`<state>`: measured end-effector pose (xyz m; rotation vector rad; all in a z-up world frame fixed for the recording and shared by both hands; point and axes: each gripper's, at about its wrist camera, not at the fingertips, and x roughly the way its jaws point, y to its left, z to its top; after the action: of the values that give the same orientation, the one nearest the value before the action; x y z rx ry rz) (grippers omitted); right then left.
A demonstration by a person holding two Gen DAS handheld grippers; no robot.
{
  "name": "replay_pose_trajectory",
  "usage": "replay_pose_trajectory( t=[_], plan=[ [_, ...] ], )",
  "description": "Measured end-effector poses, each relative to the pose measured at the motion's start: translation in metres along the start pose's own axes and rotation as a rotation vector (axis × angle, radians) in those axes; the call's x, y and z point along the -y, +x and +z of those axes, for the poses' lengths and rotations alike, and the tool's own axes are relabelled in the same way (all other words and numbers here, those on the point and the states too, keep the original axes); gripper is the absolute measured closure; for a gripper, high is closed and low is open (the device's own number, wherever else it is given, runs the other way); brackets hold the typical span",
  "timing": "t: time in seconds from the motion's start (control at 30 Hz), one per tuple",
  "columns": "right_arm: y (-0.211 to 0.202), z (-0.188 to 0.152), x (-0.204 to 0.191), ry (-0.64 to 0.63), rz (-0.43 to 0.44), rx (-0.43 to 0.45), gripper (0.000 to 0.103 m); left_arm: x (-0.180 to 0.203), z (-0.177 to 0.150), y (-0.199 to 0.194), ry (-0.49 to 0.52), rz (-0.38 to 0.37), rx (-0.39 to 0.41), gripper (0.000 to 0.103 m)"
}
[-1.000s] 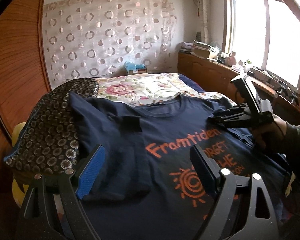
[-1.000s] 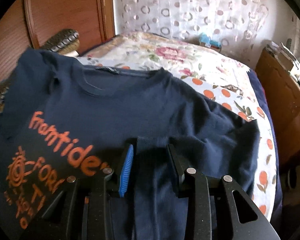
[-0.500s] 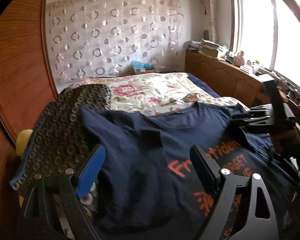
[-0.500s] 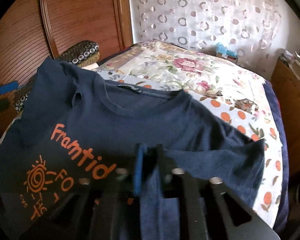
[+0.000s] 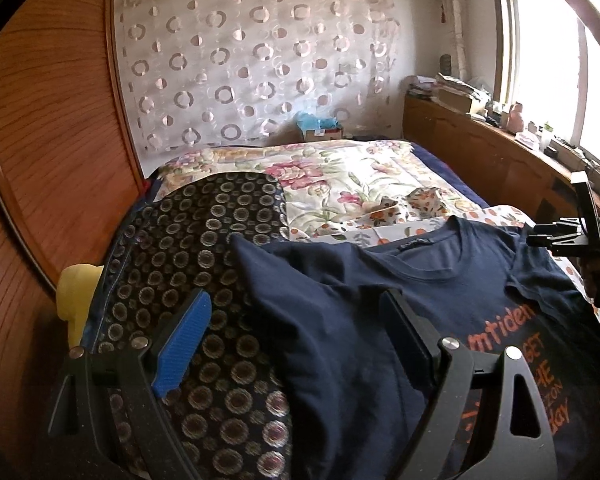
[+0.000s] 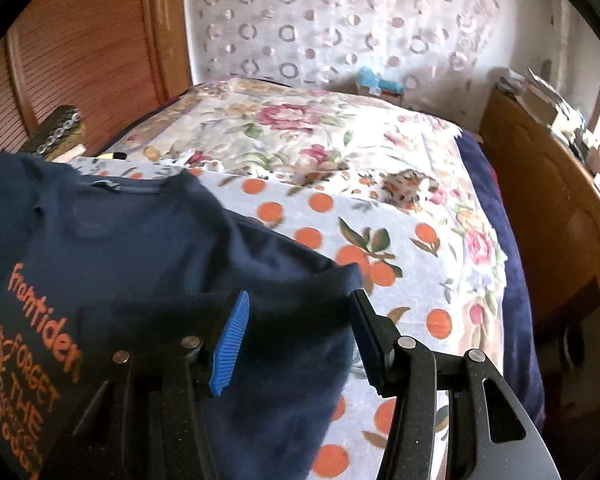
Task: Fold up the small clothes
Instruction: 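Grasp the shirt hem with the left tool while the right tool grasps it too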
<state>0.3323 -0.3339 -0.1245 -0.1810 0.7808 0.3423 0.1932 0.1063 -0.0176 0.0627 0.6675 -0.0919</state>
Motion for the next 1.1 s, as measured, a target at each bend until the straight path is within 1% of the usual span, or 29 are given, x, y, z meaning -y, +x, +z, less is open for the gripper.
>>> replay_pose_trajectory(
  t=[0.07, 0.13, 0.17, 0.23, 0.33, 0.4, 0.5, 0.6, 0.63, 0.67, 0.7, 0.73, 0.77, 0.83, 0.87, 1.0, 1.1],
  plan=[
    [0.008, 0.001, 0.001, 0.011, -0.008, -0.005, 0.049, -0.003, 0.003, 0.006, 0.0, -0.002, -0.014, 0.024],
    [0.016, 0.001, 0.003, 0.018, -0.008, -0.019, 0.049, -0.007, 0.005, 0.013, -0.005, -0.008, -0.033, 0.03],
    [0.017, 0.004, 0.001, 0.025, 0.002, -0.007, 0.049, -0.009, 0.007, 0.017, -0.011, -0.017, -0.044, 0.034],
    [0.014, 0.006, 0.003, 0.039, 0.016, -0.004, 0.049, -0.012, 0.011, 0.024, -0.02, -0.018, -0.064, 0.035],
    [0.014, 0.006, 0.002, 0.036, 0.015, -0.004, 0.048, -0.017, 0.017, 0.032, -0.04, -0.022, -0.082, 0.037],
    [0.017, 0.006, 0.005, 0.037, 0.017, -0.004, 0.048, -0.019, 0.02, 0.038, -0.054, -0.031, -0.094, 0.04],
    [0.017, 0.003, 0.007, 0.038, 0.016, -0.004, 0.046, -0.02, 0.023, 0.044, -0.048, -0.028, -0.105, 0.042],
    [0.014, 0.001, 0.008, 0.039, 0.015, -0.003, 0.045, -0.018, 0.025, 0.049, -0.04, -0.03, -0.116, 0.048],
    [0.015, 0.001, 0.008, 0.039, 0.015, -0.003, 0.045, -0.017, 0.025, 0.051, -0.038, -0.028, -0.121, 0.053],
    [0.015, 0.001, 0.008, 0.038, 0.014, -0.003, 0.045, -0.018, 0.026, 0.053, -0.04, -0.029, -0.126, 0.061],
    [0.015, 0.001, 0.008, 0.038, 0.012, -0.003, 0.044, -0.018, 0.026, 0.054, -0.043, -0.034, -0.131, 0.064],
    [0.015, 0.001, 0.008, 0.04, 0.009, -0.004, 0.043, -0.018, 0.025, 0.054, -0.048, -0.047, -0.133, 0.077],
    [0.015, 0.001, 0.009, 0.041, 0.011, -0.004, 0.043, -0.018, 0.025, 0.054, -0.056, -0.081, -0.132, 0.097],
    [0.015, 0.0, 0.009, 0.04, 0.011, -0.003, 0.043, -0.014, 0.025, 0.047, -0.067, -0.127, -0.105, 0.097],
    [0.015, 0.0, 0.01, 0.039, 0.011, -0.003, 0.043, -0.008, 0.025, 0.041, -0.053, -0.146, -0.091, 0.097],
    [0.015, 0.0, 0.01, 0.039, 0.012, -0.003, 0.043, 0.017, 0.022, 0.019, -0.003, -0.186, -0.058, 0.097],
    [0.015, 0.0, 0.01, 0.039, 0.012, -0.002, 0.043, 0.029, 0.018, 0.01, 0.005, -0.22, -0.047, 0.097]
  ],
)
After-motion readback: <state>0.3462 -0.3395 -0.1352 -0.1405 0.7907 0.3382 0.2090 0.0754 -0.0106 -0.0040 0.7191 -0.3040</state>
